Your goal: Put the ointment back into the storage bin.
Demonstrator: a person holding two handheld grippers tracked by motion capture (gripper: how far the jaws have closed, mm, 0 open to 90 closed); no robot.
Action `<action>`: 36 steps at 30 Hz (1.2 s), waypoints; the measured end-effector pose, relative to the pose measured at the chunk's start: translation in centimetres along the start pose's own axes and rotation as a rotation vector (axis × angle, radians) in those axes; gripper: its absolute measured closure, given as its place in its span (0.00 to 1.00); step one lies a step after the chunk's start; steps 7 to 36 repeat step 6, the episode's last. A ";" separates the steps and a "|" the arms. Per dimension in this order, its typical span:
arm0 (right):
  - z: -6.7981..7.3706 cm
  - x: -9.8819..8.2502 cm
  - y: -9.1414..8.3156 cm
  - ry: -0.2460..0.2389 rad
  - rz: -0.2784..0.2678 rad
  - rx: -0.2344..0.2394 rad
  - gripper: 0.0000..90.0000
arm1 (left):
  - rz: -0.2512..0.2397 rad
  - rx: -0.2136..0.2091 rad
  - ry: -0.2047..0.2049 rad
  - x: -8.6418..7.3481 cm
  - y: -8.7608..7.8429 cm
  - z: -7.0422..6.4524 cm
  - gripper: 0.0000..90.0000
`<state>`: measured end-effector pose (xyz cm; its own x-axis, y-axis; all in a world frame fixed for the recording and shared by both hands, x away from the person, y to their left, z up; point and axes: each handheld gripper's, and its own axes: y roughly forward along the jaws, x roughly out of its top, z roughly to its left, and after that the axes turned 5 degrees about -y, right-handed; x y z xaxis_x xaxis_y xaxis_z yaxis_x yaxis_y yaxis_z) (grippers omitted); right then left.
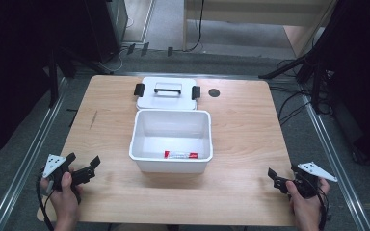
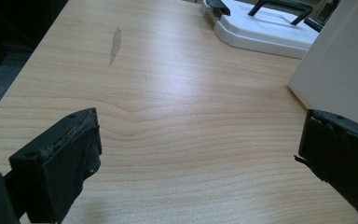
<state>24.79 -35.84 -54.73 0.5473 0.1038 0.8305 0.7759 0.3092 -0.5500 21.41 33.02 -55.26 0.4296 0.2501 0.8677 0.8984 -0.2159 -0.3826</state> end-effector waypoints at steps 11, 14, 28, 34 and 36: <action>0.5 0.2 0.4 -0.022 0.044 -0.067 0.12 | -0.007 -0.007 -0.009 -0.1 -0.2 0.0 0.00; 0.5 0.2 0.4 -0.022 0.044 -0.067 0.12 | -0.007 -0.007 -0.009 -0.1 -0.2 0.0 0.00; 0.5 0.2 0.4 -0.022 0.044 -0.067 0.12 | -0.007 -0.007 -0.009 -0.1 -0.2 0.0 0.00; 0.5 0.2 0.4 -0.022 0.044 -0.067 0.12 | -0.007 -0.007 -0.009 -0.1 -0.2 0.0 0.00; 0.5 0.2 0.4 -0.022 0.044 -0.067 0.12 | -0.007 -0.007 -0.009 -0.1 -0.2 0.0 0.00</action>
